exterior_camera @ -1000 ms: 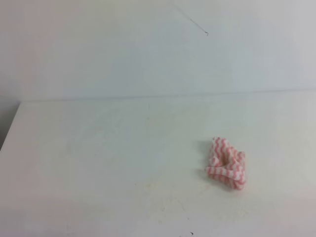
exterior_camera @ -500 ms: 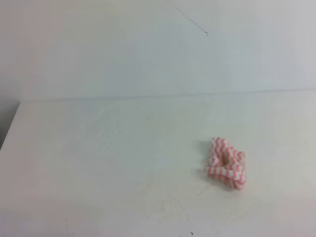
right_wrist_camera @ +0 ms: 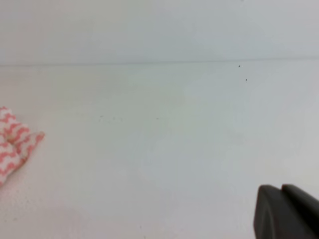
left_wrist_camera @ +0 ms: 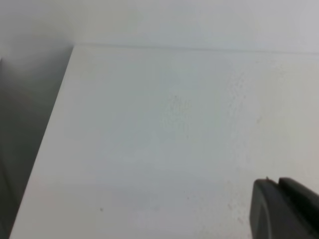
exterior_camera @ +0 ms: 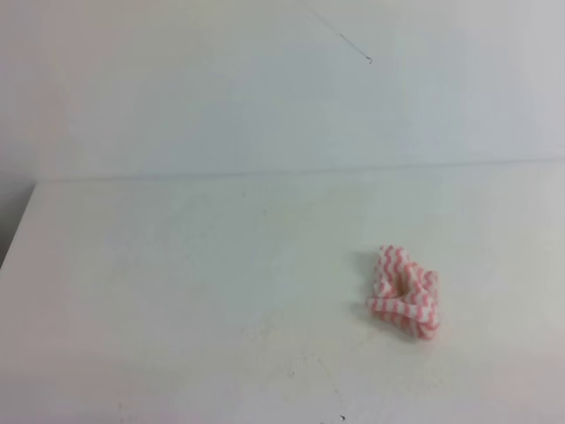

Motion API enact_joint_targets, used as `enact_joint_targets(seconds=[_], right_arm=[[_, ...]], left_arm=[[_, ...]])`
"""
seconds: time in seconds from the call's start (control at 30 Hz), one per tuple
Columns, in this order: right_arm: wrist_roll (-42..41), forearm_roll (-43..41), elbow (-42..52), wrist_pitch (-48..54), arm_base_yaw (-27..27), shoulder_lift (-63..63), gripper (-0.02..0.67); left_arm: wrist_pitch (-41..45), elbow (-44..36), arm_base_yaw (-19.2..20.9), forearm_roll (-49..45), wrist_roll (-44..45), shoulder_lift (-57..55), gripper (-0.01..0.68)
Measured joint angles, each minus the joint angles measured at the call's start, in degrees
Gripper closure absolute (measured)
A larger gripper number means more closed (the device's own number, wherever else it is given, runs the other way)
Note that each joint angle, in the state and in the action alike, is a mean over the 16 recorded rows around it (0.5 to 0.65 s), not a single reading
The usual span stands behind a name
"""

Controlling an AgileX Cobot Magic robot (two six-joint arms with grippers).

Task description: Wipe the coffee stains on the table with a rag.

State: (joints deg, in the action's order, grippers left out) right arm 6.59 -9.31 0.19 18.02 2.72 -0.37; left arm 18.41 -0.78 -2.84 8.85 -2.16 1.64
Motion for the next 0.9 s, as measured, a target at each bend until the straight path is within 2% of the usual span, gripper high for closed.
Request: enact_joint_targets(seconds=[0.9], right_arm=[[0.0,0.0,0.0,0.0,0.0,0.0,0.652]], left_arm=[[0.3,0.5,0.0,0.0,0.1,0.0,0.674]])
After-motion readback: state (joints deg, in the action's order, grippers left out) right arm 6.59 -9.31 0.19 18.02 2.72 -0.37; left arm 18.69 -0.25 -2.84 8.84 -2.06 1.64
